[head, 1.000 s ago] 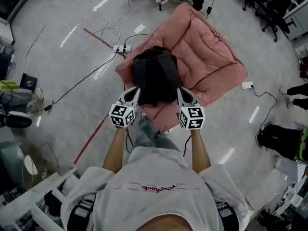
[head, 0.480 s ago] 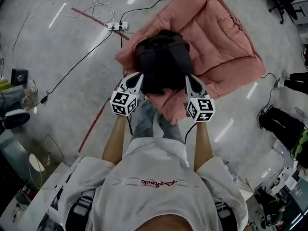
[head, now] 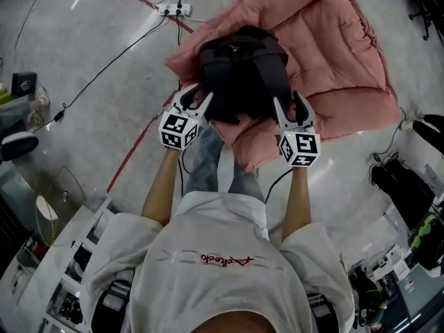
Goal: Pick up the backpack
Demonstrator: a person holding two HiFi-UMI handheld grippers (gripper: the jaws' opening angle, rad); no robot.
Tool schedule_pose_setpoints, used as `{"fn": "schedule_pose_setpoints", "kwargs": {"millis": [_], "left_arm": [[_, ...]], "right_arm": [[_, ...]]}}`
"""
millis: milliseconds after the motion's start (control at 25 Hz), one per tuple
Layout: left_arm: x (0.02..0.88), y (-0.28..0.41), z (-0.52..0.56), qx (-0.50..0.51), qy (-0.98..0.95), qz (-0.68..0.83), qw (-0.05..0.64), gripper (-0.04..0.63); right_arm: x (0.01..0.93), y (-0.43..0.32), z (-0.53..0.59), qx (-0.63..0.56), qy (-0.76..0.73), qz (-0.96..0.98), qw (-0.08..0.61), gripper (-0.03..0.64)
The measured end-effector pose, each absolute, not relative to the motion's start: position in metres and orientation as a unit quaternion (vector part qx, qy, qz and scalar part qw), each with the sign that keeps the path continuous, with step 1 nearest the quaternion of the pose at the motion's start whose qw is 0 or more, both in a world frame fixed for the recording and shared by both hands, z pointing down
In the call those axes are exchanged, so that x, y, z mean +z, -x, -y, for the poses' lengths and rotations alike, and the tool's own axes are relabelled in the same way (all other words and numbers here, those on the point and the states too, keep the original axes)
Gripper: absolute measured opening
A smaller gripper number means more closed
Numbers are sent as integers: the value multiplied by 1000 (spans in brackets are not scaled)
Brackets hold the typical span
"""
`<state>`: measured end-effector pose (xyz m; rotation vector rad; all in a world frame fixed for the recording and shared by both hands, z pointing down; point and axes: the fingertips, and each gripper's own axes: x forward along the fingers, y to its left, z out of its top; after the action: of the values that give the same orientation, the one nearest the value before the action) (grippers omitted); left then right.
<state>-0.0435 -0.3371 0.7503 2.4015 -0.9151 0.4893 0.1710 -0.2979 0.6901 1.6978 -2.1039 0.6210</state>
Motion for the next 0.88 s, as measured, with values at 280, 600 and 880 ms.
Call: {"fn": "schedule_pose_setpoints", "kwargs": {"millis": [280, 600, 880], "left_arm": [[771, 33, 336, 202, -873, 364, 255, 293], [795, 23, 345, 209, -868, 371, 256, 311], [798, 9, 344, 213, -875, 354, 254, 311]], "right_arm": [[719, -171, 312, 241, -528, 788, 204, 318], [747, -159, 327, 261, -469, 818, 206, 330], [773, -131, 320, 281, -399, 842, 229, 330]]}}
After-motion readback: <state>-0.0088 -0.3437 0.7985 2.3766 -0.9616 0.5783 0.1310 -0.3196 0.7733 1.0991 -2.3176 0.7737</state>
